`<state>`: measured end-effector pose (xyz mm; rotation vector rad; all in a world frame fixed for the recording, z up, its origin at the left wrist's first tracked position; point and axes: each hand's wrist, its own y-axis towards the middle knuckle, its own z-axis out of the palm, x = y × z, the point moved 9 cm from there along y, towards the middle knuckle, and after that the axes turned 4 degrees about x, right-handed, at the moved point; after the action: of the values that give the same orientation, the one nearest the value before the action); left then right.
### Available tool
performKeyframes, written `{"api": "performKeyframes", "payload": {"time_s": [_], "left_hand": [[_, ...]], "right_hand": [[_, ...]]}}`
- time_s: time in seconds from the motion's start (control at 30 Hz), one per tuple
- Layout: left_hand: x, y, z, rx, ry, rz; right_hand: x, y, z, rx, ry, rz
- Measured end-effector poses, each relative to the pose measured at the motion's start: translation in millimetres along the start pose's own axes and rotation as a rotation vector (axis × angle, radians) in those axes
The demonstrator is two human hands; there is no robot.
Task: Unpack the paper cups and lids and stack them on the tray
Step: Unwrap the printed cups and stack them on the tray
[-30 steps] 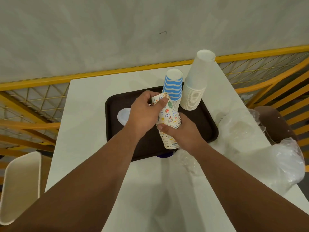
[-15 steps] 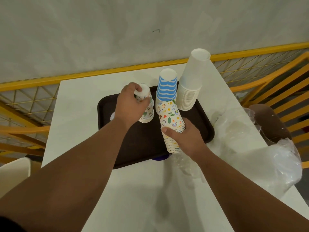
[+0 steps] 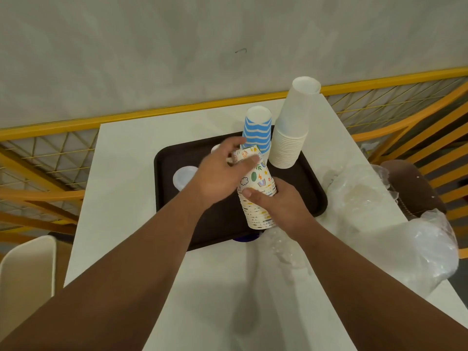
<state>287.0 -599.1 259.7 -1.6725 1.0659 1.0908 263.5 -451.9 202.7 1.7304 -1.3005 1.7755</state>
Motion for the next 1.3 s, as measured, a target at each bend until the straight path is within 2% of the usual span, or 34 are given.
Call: {"api": "performKeyframes", "payload": {"time_s": [0.03,0.07,0.2,0.37,0.43,0.63,0.83,0.97,1.07,1.13,1.17,1.23,1.3], "left_hand": [[5,-2,9,0.055,-0.027,-0.027],[7,-4,10,0.038,-0.052,-0.042],[10,-11,1,-0.177,0.001,-0.053],[-17,-7,-40,-0.427,-0.081,0.087],[-30,-1,-62,-0.494,-0.014,0.176],[-7,26,-56,-0.362,0.222,0.194],[39,38,-38,-0.256,0.474,0.051],[46,34,-36,-0.205,0.594,0.006],[17,19,-45,-0.345,0.502,0.086],[-2,3,-47,-0.429,0.317,0.151],[-5,-2,-41,-0.388,0.189,0.139],[3,-8,-11,-0.149,-0.055,0.051],[15,-15,11,-0.020,-0.157,-0.017]], "right_hand": [[4,0,2,0.007,-0.017,-0.016],[8,-1,3,-0.002,-0.042,-0.033],[17,-4,2,-0.066,-0.142,-0.089],[5,-3,-7,-0.119,-0.178,-0.037],[-3,-1,-13,-0.136,-0.156,-0.001],[-9,1,-21,-0.175,-0.111,0.019],[-18,0,-19,-0.154,-0.125,0.050],[-19,0,-17,-0.138,-0.130,0.067],[-16,-1,-13,-0.103,-0.064,0.062],[-13,-3,-9,-0.060,0.016,0.053],[-10,-3,-7,-0.037,0.049,0.044],[-3,-4,-4,0.007,0.086,0.019],[4,-4,-3,0.036,0.091,-0.010]]}}
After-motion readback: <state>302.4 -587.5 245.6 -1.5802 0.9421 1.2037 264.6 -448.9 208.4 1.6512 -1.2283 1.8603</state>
